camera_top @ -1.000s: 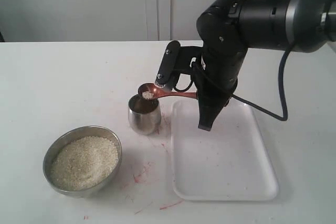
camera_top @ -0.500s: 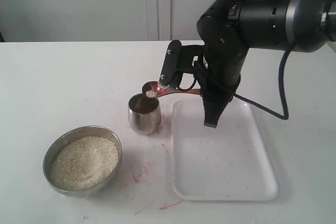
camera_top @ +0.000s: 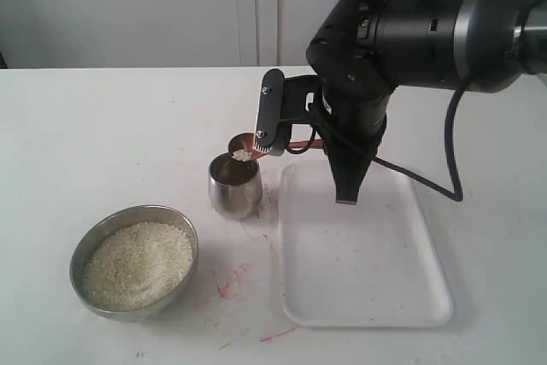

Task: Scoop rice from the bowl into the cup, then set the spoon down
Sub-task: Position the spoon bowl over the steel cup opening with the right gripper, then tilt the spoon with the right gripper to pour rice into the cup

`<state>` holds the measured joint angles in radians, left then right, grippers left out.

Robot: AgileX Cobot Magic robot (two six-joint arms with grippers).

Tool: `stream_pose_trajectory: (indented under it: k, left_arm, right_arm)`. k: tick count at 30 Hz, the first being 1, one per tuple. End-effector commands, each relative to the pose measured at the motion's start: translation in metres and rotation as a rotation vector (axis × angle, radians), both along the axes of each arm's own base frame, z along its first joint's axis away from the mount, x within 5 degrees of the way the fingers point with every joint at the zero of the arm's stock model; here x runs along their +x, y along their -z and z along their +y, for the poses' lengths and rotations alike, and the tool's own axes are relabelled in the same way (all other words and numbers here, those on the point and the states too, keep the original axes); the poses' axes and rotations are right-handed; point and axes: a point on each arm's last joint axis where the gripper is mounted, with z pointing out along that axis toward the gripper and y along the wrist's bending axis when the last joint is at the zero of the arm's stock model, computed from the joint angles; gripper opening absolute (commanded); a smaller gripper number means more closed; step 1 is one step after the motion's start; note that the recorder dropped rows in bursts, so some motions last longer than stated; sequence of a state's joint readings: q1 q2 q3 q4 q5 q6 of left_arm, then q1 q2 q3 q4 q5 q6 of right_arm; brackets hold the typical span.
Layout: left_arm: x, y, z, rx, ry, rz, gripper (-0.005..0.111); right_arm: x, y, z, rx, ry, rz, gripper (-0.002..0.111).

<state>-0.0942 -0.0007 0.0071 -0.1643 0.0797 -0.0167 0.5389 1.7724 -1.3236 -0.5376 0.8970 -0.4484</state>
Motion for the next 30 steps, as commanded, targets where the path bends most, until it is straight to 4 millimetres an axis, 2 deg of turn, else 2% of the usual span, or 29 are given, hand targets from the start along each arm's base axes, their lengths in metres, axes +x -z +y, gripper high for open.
stream_pose_trajectory:
  k: [1,16,22,30]
  left_arm:
    - [0.000,-0.003,0.000,-0.009,-0.002,-0.009,0.014]
    - [0.000,-0.003,0.000,-0.009,-0.002,-0.009,0.014]
    - [0.000,-0.003,0.000,-0.009,-0.002,-0.009,0.014]
    - [0.000,-0.003,0.000,-0.009,-0.002,-0.009,0.014]
  right_arm:
    - [0.001,0.000,-0.001,-0.020,-0.017,-0.008,0.000]
    - [0.002,-0.001,-0.002,-0.047,-0.036,-0.018,0.000]
    - [-0.004,-0.003,0.011,-0.090,-0.102,-0.046,0.000]
    - [-0.002,-0.006,0.007,-0.154,-0.110,-0.062,0.000]
